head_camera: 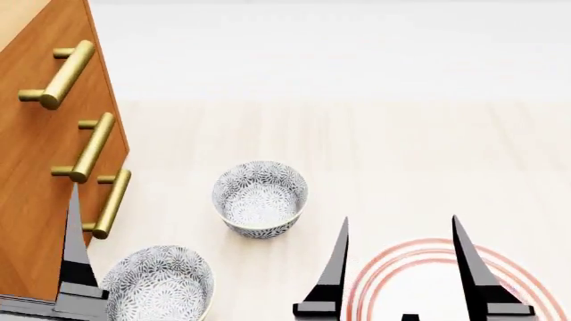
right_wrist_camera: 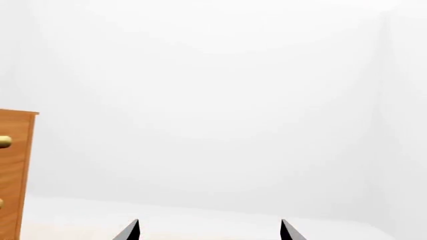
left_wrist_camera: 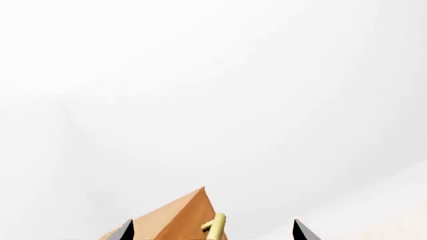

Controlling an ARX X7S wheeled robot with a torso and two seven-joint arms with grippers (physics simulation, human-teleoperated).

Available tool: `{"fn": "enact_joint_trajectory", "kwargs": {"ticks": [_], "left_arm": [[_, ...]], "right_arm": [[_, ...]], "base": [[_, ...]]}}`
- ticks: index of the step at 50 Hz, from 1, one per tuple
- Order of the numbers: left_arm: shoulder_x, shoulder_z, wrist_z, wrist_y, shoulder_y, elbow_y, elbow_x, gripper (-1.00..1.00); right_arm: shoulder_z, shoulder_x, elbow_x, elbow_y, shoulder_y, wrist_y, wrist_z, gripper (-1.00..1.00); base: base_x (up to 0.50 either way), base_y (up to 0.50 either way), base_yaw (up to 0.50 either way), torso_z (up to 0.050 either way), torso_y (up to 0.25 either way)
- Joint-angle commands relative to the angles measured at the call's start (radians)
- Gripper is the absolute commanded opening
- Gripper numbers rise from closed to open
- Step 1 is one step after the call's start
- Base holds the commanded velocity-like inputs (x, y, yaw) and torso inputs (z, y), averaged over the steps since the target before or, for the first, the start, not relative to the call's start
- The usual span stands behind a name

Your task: Open the top drawer of the cabinet.

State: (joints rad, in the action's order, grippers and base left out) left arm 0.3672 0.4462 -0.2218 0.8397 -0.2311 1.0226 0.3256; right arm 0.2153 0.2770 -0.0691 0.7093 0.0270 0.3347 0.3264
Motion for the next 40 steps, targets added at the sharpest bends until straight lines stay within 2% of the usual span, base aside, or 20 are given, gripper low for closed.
{"fn": "enact_joint_trajectory", "kwargs": {"ticks": [1,2,8,19,31,40], "left_arm": [[0.006,0.187,0.081,0.173,-0.316,-0.059,0.274,1.00],[0.023,0.234,0.117,0.184,-0.348,-0.074,0.293,1.00],[0.043,0.358,0.162,0.211,-0.463,-0.136,0.420,1.00],[0.074,0.464,0.236,0.186,-0.619,-0.291,0.490,1.00],[0.118,0.533,0.230,0.046,-0.699,-0.495,0.461,1.00],[0.095,0.578,0.270,0.006,-0.760,-0.655,0.436,1.00]], "right_arm": [[-0.012,-0.015,-0.006,0.012,-0.001,0.013,-0.035,1.00],[-0.010,-0.015,-0.006,0.007,-0.001,0.005,-0.036,1.00],[-0.008,-0.011,-0.009,0.015,0.003,0.016,-0.033,1.00],[-0.003,-0.003,-0.016,0.046,0.006,0.039,-0.025,1.00],[-0.003,0.004,-0.024,0.050,0.005,0.032,-0.019,1.00],[-0.002,0.010,-0.032,0.055,0.008,0.034,-0.015,1.00]], "base": [[0.00,0.00,0.00,0.000,0.000],[0.00,0.00,0.00,0.000,0.000],[0.00,0.00,0.00,0.000,0.000],[0.00,0.00,0.00,0.000,0.000],[0.00,0.00,0.00,0.000,0.000],[0.00,0.00,0.00,0.000,0.000]]}}
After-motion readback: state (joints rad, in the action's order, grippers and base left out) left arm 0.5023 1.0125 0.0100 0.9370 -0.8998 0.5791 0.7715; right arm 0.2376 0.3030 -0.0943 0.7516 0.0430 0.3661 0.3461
